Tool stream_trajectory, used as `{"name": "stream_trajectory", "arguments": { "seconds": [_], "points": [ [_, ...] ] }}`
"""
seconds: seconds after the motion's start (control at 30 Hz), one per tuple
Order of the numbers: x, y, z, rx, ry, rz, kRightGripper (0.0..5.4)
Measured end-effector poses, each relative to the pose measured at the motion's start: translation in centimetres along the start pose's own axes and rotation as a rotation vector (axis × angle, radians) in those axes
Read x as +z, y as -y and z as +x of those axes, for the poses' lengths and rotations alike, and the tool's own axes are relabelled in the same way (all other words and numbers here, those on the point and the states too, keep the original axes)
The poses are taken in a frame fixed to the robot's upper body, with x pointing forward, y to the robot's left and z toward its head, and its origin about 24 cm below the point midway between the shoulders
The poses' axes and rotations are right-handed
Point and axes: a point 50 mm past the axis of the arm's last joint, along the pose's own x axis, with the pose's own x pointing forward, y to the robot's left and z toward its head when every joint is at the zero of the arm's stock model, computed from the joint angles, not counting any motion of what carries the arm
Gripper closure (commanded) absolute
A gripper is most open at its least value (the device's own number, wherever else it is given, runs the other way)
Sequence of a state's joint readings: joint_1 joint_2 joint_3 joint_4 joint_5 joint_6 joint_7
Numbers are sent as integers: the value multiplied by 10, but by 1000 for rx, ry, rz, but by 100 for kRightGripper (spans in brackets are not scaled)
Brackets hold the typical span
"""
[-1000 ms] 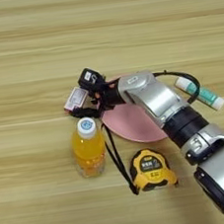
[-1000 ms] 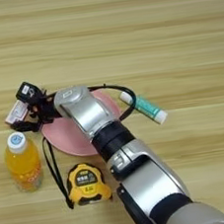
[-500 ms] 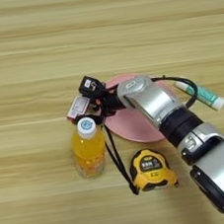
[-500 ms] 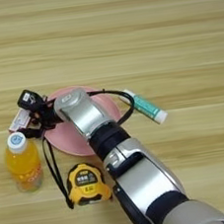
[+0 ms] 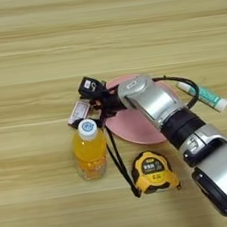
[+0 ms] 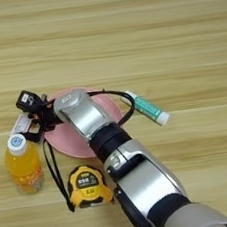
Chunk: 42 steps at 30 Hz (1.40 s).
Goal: Move the objects on the table
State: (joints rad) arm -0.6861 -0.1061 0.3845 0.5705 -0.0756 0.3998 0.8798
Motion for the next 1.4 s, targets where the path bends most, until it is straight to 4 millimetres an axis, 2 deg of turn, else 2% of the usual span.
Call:
{"name": "stream_trajectory", "arguments": {
  "seconds": [0.3,0.5,0.63,1.0,1.27,1.4],
  "points": [
    [17,5,-11,-35,89,-19,6],
    [32,15,-32,-112,181,-50,6],
    [36,20,-44,-144,218,-61,6],
    [24,37,-94,-273,295,-40,6],
    [11,33,-114,-321,307,-86,6],
    [10,25,-131,-329,374,-125,6]
  ]
}}
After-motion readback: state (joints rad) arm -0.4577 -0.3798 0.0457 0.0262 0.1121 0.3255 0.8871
